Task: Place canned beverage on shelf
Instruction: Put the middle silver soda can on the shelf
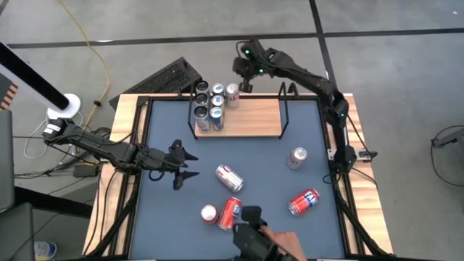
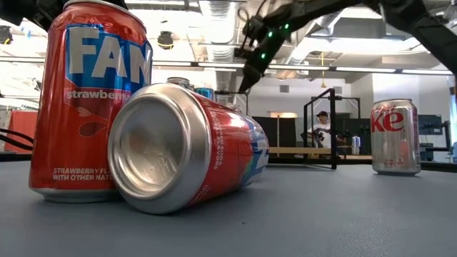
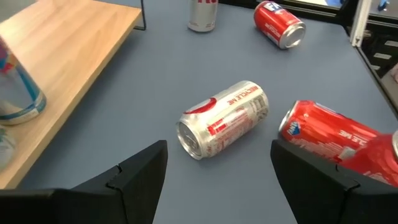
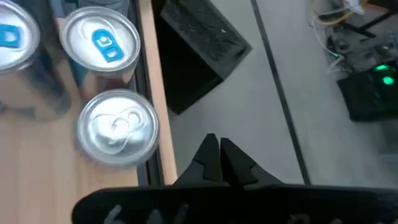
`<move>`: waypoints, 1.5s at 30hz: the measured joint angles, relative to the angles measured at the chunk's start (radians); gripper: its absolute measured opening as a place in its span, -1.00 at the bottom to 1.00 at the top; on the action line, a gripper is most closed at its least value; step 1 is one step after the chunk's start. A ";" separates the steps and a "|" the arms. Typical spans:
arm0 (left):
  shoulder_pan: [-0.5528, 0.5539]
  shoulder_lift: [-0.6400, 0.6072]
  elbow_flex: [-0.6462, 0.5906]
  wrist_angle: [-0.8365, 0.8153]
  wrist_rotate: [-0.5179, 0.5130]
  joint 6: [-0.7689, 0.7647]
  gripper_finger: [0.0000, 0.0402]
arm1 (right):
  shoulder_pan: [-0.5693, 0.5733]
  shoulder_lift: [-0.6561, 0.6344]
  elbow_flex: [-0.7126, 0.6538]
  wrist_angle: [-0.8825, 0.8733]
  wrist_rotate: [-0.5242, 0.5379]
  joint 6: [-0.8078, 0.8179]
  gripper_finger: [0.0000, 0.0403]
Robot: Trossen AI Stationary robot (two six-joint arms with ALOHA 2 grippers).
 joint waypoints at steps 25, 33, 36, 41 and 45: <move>0.033 0.000 0.000 0.008 -0.010 -0.044 0.37 | 0.069 0.081 0.000 0.015 -0.079 -0.061 -1.00; 0.034 0.000 0.000 0.008 -0.002 -0.044 0.37 | 0.071 0.080 0.000 -0.054 -0.071 -0.032 -1.00; 0.034 0.000 0.000 0.008 0.006 -0.044 0.37 | 0.067 0.080 0.001 -0.073 -0.072 -0.028 -1.00; 0.034 0.000 0.000 0.008 0.007 -0.041 0.37 | 0.068 0.079 0.001 -0.098 -0.070 -0.028 -1.00; 0.034 0.000 0.000 0.008 0.008 -0.036 0.37 | 0.068 0.078 0.001 -0.117 -0.070 -0.022 -1.00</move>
